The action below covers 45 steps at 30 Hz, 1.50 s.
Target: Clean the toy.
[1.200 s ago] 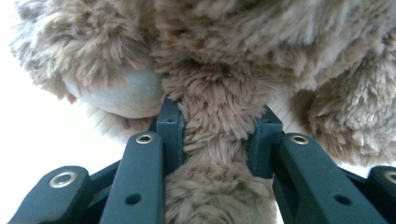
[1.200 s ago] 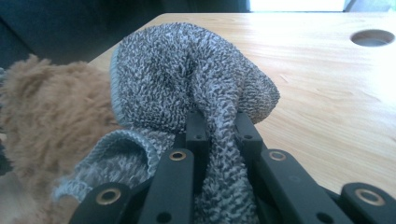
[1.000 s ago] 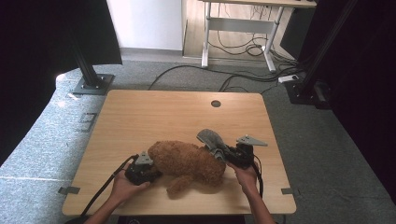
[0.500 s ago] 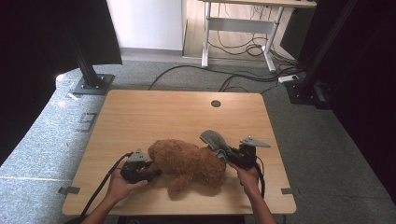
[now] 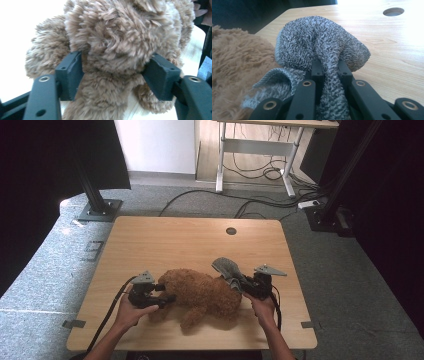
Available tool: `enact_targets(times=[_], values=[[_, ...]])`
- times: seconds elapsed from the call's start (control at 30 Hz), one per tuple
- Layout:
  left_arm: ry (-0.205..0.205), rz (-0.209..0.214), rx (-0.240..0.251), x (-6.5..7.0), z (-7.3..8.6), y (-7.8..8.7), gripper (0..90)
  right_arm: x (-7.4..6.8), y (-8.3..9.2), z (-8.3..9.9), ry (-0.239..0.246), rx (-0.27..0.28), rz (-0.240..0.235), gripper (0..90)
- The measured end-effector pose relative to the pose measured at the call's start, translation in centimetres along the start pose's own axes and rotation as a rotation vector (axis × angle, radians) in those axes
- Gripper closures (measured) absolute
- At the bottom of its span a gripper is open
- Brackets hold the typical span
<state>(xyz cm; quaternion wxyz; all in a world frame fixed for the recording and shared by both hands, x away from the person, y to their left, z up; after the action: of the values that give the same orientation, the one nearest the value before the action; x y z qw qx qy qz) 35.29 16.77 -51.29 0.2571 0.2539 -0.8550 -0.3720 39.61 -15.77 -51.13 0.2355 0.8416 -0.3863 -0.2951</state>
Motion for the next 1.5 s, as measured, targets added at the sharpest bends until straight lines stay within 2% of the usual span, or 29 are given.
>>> enact_targets(times=[0.07, 0.2, 0.3, 0.37, 0.43, 0.63, 0.77, 1.1, 1.2, 1.33, 1.5], values=[[0.001, 0.014, -0.008, -0.1, -0.1, -0.3, 32.6, -0.2, -0.1, -0.1, 0.005, -0.001, 0.001, 80.4], [-0.016, 0.017, -0.034, 0.0, 0.1, -1.0, 41.4, -0.5, -0.4, -0.3, 0.015, -0.003, -0.004, 80.5], [-0.048, -0.011, -0.077, 0.2, 0.5, -1.9, 48.3, -0.6, -0.5, -0.3, 0.015, -0.004, -0.007, 80.5], [-0.055, -0.017, -0.087, 0.3, 0.6, -2.1, 52.8, -0.6, -0.5, -0.3, 0.015, -0.005, -0.009, 80.5], [-0.079, -0.029, -0.122, 0.5, 1.0, -2.8, 55.8, -0.7, -0.6, -0.3, 0.015, -0.004, -0.014, 80.4], [-0.086, -0.072, -0.144, 0.5, 1.2, -3.8, 59.5, -0.9, -0.9, -0.4, 0.021, -0.009, -0.014, 80.5], [-0.075, -0.082, -0.145, 0.3, 1.1, -4.0, 60.3, -1.1, -1.5, -0.7, 0.036, -0.022, 0.010, 80.6], [-0.061, -0.090, -0.131, -0.2, 0.8, -4.2, 60.4, -0.9, -2.8, -1.1, 0.032, -0.043, 0.020, 80.7], [-0.057, -0.099, -0.129, -0.3, 0.6, -4.3, 60.6, -0.8, -3.2, -1.2, 0.057, -0.050, 0.033, 80.7], [-0.053, -0.108, -0.129, -0.6, 0.2, -4.5, 60.7, -0.6, -4.0, -1.5, 0.057, -0.055, 0.047, 80.8], [-0.033, -0.095, -0.117, -1.0, -0.1, -4.6, 60.9, -0.1, -4.9, -1.7, 0.051, -0.049, 0.054, 80.8]])
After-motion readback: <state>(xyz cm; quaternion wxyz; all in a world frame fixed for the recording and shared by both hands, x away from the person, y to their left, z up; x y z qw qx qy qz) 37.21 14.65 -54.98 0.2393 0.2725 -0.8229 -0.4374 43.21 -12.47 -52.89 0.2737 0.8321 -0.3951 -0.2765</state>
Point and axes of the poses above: each handheld gripper's, and its own axes: y roughly backward along the jaws, z roughly out of its underside, x roughly to its right, the point moved 5 cm from there along -y, roughly forward along the jaws, and after that the axes turned 15 degrees about -x, right-handed, at the moved point
